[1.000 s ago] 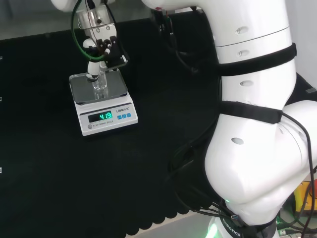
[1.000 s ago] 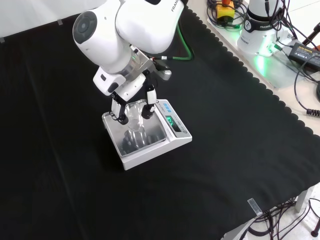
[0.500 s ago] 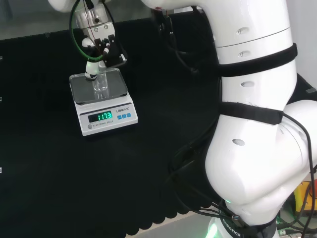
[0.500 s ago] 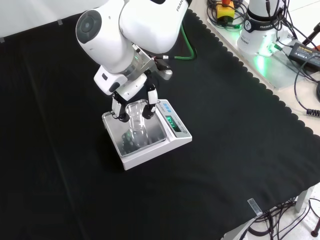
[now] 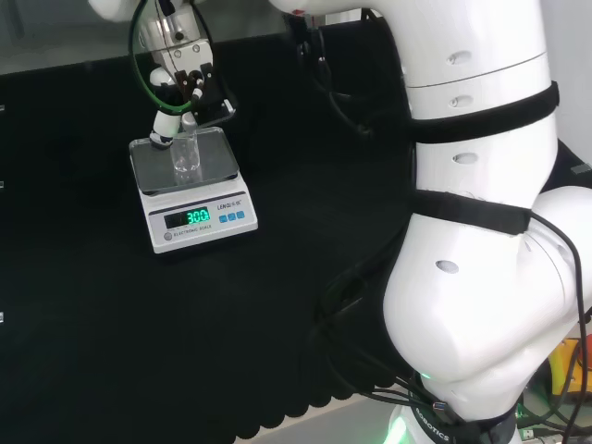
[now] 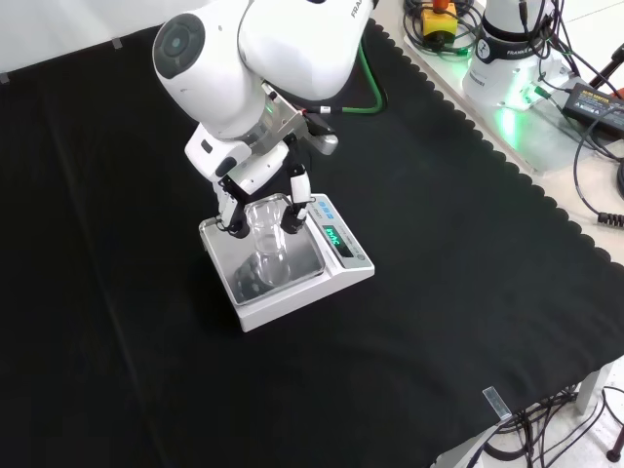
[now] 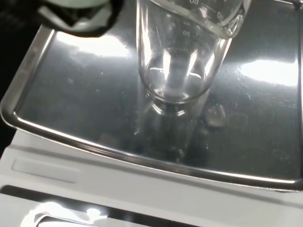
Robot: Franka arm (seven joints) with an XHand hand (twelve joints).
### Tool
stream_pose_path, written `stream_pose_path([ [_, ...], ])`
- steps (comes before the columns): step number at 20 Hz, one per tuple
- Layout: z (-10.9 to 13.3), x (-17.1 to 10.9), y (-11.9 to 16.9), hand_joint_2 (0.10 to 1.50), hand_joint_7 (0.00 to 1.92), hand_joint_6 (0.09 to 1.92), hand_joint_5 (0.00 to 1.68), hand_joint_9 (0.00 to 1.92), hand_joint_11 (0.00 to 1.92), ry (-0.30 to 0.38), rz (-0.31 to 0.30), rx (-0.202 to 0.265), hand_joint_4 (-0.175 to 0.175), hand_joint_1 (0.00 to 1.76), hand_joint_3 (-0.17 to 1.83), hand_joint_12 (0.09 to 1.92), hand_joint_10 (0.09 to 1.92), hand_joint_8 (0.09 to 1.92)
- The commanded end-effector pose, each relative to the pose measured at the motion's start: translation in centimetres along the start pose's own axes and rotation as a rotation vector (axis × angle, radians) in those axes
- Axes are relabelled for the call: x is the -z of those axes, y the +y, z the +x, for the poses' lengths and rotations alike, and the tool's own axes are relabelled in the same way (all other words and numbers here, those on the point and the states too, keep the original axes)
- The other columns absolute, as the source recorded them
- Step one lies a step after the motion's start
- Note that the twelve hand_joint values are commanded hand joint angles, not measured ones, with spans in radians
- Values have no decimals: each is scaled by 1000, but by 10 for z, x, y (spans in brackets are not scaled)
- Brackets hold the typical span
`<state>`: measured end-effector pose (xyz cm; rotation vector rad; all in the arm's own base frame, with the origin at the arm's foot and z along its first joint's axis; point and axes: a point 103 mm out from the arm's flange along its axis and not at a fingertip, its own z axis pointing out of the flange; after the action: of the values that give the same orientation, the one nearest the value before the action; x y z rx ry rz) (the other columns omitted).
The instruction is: Put the beaker on the electronic balance.
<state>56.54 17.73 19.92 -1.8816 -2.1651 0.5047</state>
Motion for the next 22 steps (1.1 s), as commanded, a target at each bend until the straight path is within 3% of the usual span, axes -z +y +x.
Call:
stream_pose_path([
  [1, 2, 4, -2, 564, 766, 932, 470, 780, 901, 18, -18, 5, -60, 746, 505, 1136, 634, 828],
  [6, -1, 18, -11, 581, 697, 894, 434, 643, 768, 14, -60, -14, -56, 666, 443, 1216, 727, 841],
  [12, -25, 43, -45, 591, 666, 869, 424, 605, 762, 29, -145, -39, -57, 645, 417, 1224, 746, 844],
  [22, -69, 40, -119, 619, 657, 852, 428, 621, 809, 51, -166, -122, -60, 691, 413, 1209, 751, 841],
])
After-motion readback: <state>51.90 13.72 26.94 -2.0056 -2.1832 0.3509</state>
